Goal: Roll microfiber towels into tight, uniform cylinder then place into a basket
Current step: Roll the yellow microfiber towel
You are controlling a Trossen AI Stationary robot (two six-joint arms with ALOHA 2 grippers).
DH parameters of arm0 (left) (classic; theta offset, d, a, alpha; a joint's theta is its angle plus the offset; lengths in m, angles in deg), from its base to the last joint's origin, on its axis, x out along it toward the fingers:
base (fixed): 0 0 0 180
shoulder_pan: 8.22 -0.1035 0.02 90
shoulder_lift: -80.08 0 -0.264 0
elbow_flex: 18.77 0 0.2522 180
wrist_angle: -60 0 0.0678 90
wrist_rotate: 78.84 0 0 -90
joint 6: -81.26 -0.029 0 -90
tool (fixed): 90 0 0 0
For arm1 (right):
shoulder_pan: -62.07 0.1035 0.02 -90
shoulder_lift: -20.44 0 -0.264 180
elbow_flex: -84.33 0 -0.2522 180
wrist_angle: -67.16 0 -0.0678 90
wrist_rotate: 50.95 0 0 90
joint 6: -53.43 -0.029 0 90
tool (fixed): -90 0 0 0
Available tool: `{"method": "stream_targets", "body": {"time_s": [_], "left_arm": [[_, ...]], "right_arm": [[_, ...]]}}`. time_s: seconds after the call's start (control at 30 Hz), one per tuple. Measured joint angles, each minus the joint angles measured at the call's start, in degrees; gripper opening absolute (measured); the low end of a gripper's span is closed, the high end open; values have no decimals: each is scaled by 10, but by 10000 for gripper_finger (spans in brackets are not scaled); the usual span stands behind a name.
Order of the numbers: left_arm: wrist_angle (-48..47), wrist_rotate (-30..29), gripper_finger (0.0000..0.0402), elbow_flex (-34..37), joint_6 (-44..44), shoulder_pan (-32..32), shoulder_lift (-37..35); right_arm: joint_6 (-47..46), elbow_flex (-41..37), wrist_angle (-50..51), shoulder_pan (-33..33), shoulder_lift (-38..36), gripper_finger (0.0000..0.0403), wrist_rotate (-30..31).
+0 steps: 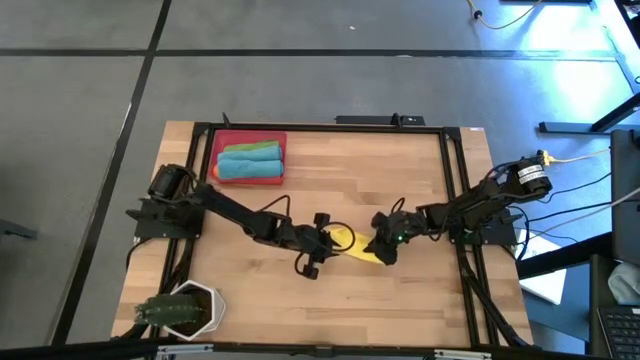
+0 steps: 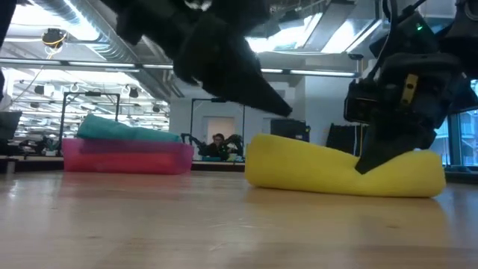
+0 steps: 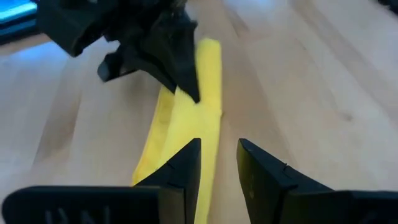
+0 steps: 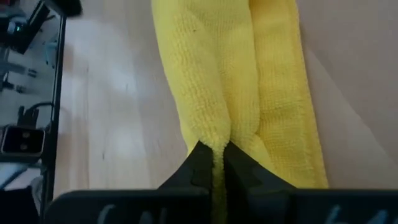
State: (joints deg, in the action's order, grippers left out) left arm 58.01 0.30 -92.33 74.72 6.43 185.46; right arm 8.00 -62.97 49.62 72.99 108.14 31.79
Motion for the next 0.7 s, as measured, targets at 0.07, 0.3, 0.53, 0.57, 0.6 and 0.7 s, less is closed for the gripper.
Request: {"method": "stream_targets", "body": {"time_s": [0.07,0.3,0.53,0.57,0.6,0.7], "left_arm": [[13,4,96,0,-6,-6,13],[31,13,96,1,-15,-12,54],[32,13,96,0,-11,-4,60],[36,13,96,1,-11,-1,60],[44,14,96,1,-11,3,60],[52,13,96,0,-11,13,60]], "right_arm": [[-13,0,2,-5,0,12,0],[-38,1,4,-18,0,14,-3],[-40,11,5,-15,3,13,-3],[-40,18,5,-13,7,13,-3],[-38,26,5,-10,11,13,-4],[-24,59,4,0,38,13,-18]]}}
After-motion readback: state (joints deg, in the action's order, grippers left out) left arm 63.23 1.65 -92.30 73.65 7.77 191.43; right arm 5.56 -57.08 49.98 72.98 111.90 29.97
